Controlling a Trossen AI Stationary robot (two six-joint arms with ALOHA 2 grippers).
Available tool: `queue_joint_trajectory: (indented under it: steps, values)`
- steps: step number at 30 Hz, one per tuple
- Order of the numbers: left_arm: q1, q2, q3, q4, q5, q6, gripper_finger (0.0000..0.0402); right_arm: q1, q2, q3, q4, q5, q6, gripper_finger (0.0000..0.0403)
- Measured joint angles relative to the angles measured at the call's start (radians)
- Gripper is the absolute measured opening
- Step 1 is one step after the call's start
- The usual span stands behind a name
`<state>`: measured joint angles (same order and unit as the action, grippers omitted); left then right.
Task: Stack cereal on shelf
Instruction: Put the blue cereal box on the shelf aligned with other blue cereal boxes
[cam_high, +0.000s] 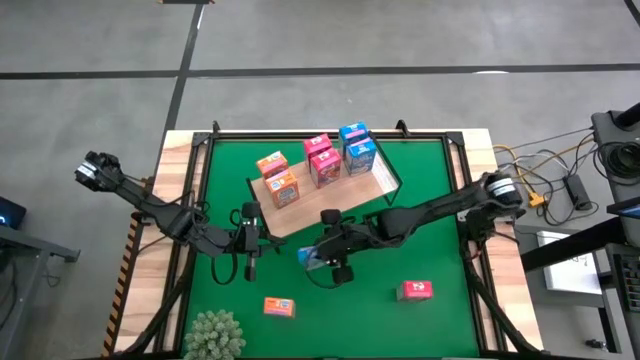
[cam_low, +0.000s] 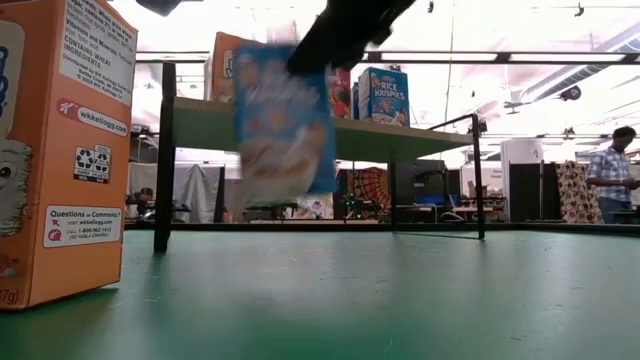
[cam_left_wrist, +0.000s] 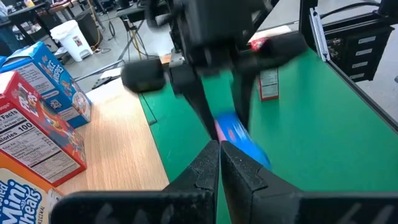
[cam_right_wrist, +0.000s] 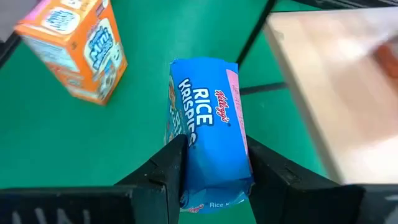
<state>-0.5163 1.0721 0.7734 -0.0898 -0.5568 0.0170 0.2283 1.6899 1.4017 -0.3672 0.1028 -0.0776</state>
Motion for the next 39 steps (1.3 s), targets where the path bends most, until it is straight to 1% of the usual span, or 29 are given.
queue_joint_trajectory:
  steps: [6,10,14,19,22,27,31,36,39]
  values:
    - [0.0,0.0,0.0,0.003,0.0,0.0,0.0,-0.007,-0.174,-0.003,-0.171,0.001,-0.002,0.0128]
    - [0.0,0.0,0.0,0.011,0.0,0.0,0.0,-0.032,-0.291,-0.01,-0.264,0.002,-0.018,0.0129]
    - [0.0,0.0,0.0,0.014,0.0,0.0,0.0,-0.082,-0.397,-0.024,-0.307,0.002,-0.081,0.0126]
    - [0.0,0.0,0.0,0.019,0.0,0.0,0.0,-0.175,-0.489,-0.042,-0.339,0.002,-0.193,0.0129]
    - [0.0,0.0,0.0,0.022,0.0,0.003,0.0,-0.239,-0.526,-0.065,-0.342,-0.015,-0.254,0.0129]
    - [0.0,0.0,0.0,0.023,0.0,0.003,0.0,-0.352,-0.565,-0.116,-0.346,-0.146,-0.31,0.0129]
    - [0.0,0.0,0.0,0.026,0.0,0.003,0.0,-0.43,-0.571,-0.152,-0.338,-0.215,-0.342,0.0128]
    - [0.0,0.0,0.0,0.03,0.0,0.003,0.0,-0.504,-0.56,-0.187,-0.33,-0.265,-0.365,0.0129]
    - [0.0,0.0,0.0,0.034,0.0,0.003,0.0,-0.527,-0.558,-0.192,-0.326,-0.271,-0.378,0.0129]
